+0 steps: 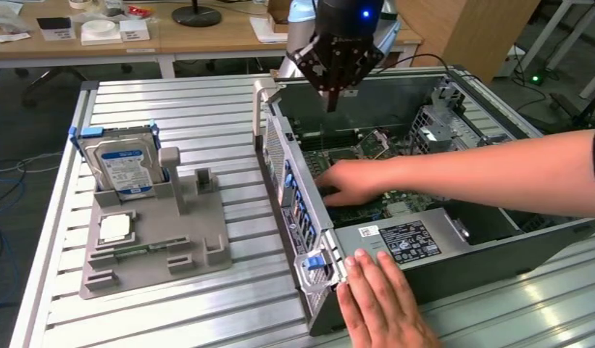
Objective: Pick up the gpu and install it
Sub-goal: 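Press down on the gpu until it lock into place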
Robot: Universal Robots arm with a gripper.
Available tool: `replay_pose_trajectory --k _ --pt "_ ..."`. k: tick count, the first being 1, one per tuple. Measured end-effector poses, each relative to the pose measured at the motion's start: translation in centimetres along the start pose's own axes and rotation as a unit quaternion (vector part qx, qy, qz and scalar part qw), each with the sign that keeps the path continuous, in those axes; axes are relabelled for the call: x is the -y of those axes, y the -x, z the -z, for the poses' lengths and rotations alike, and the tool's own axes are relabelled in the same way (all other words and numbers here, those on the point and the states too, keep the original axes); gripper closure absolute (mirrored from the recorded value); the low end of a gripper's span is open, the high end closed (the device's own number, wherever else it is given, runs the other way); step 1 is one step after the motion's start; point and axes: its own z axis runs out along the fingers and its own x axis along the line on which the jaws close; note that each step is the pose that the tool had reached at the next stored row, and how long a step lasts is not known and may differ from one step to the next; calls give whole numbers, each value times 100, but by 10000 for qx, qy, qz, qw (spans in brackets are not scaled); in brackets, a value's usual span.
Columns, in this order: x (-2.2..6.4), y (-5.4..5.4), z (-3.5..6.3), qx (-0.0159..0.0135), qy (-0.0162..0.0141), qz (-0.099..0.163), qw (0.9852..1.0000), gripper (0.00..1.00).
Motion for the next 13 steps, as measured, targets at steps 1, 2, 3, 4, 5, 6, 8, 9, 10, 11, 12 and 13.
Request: replay_pose_trajectory --k 1,2,3,4,5,6,8,9,10,11,12,13 --pt "-12 -9 13 4 -1 -117 9999 89" --pt "-23 -17 25 7 -2 -221 9998 89" --pt "-33 -24 36 9 -3 -310 9995 89" --pt "-41 -30 44 11 -4 -388 9992 89" --pt "-48 -35 52 13 -4 -452 9990 89" --pt "-54 -38 57 15 -4 -503 9987 89" --pt "-61 -43 64 17 -4 -569 9984 89" --pt "-61 -44 65 18 -5 -579 9983 89" --pt "-61 -44 65 18 -4 -579 9983 89" --pt "-62 -44 67 17 -6 -581 9983 89" --pt "-62 -44 66 17 -6 -581 9983 89" --pt "-62 -44 67 17 -6 -581 9983 89"
